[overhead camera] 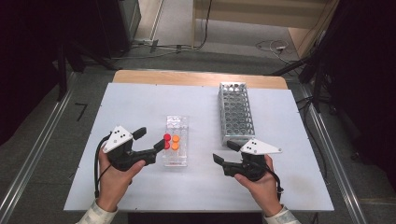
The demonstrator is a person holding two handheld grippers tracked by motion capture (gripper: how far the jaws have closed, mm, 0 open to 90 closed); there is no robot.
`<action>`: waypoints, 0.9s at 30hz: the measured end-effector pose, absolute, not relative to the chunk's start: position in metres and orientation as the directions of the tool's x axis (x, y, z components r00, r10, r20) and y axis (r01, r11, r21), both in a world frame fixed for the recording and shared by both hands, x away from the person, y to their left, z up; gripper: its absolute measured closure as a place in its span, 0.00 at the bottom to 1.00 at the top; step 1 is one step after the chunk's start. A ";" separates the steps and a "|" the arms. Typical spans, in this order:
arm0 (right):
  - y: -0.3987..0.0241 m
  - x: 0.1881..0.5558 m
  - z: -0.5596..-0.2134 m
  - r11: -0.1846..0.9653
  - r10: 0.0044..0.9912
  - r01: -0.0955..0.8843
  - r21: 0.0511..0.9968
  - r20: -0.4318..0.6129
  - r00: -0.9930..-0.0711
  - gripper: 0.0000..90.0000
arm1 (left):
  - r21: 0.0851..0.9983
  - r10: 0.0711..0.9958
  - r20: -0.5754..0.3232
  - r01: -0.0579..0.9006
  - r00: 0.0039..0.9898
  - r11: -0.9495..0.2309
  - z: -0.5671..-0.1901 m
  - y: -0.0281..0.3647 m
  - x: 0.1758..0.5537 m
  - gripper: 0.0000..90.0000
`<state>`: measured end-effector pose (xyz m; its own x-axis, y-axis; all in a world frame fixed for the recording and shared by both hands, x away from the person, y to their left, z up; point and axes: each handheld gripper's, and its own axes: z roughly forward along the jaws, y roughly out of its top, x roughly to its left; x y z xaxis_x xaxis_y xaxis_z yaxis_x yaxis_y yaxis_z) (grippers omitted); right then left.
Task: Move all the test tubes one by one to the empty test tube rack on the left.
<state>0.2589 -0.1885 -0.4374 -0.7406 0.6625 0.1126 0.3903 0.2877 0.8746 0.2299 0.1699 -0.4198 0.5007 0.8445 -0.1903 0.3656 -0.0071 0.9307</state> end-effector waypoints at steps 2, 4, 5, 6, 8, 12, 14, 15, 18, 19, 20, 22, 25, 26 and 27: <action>-0.191 0.259 -0.437 0.284 0.667 0.393 0.875 0.114 -0.736 0.30 | 0.931 0.846 -0.192 0.364 0.498 -0.004 -0.420 0.171 0.229 0.21; -0.193 0.259 -0.437 0.283 0.670 0.393 0.875 0.113 -0.734 0.30 | 0.931 0.846 -0.189 0.364 0.498 -0.007 -0.420 0.172 0.229 0.21; -0.194 0.259 -0.437 0.281 0.672 0.394 0.875 0.114 -0.732 0.30 | 0.930 0.848 -0.190 0.368 0.494 -0.006 -0.420 0.172 0.229 0.21; -0.195 0.260 -0.437 0.282 0.673 0.392 0.876 0.111 -0.731 0.30 | 0.930 0.849 -0.191 0.368 0.493 -0.004 -0.421 0.173 0.229 0.21; -0.197 0.260 -0.437 0.277 0.677 0.397 0.875 0.115 -0.727 0.30 | 0.930 0.849 -0.190 0.367 0.493 -0.005 -0.421 0.174 0.229 0.21; -0.201 0.260 -0.437 0.275 0.681 0.396 0.876 0.113 -0.724 0.30 | 0.929 0.853 -0.186 0.369 0.488 -0.008 -0.422 0.175 0.228 0.21; -0.203 0.260 -0.437 0.273 0.685 0.399 0.876 0.114 -0.719 0.29 | 0.928 0.853 -0.190 0.373 0.485 -0.005 -0.423 0.176 0.228 0.21; -0.204 0.260 -0.437 0.272 0.687 0.396 0.877 0.111 -0.718 0.29 | 0.927 0.854 -0.190 0.374 0.485 -0.006 -0.424 0.176 0.228 0.21; -0.207 0.260 -0.437 0.266 0.694 0.397 0.878 0.111 -0.712 0.29 | 0.927 0.855 -0.189 0.374 0.482 -0.006 -0.425 0.178 0.228 0.21; -0.209 0.260 -0.436 0.264 0.694 0.396 0.880 0.111 -0.711 0.29 | 0.927 0.855 -0.191 0.375 0.482 -0.004 -0.426 0.178 0.227 0.21; -0.210 0.260 -0.436 0.263 0.697 0.398 0.879 0.112 -0.708 0.29 | 0.927 0.857 -0.188 0.376 0.480 -0.007 -0.426 0.178 0.227 0.21; -0.213 0.260 -0.437 0.261 0.699 0.396 0.880 0.110 -0.706 0.29 | 0.926 0.859 -0.187 0.378 0.476 -0.008 -0.428 0.178 0.226 0.21; -0.217 0.260 -0.437 0.257 0.705 0.398 0.880 0.111 -0.700 0.29 | 0.926 0.862 -0.188 0.377 0.470 -0.004 -0.430 0.180 0.226 0.21; -0.219 0.260 -0.437 0.257 0.708 0.400 0.880 0.110 -0.698 0.29 | 0.926 0.863 -0.188 0.377 0.469 -0.003 -0.430 0.181 0.225 0.21; -0.220 0.260 -0.437 0.254 0.709 0.401 0.880 0.114 -0.696 0.29 | 0.926 0.863 -0.188 0.378 0.469 -0.004 -0.430 0.181 0.225 0.21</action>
<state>0.2605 -0.2201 -0.4373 -0.6965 0.7085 0.1136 0.4015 0.2536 0.8801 0.2252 0.1813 -0.4302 0.4690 0.8630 -0.1879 0.3782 -0.0040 0.9257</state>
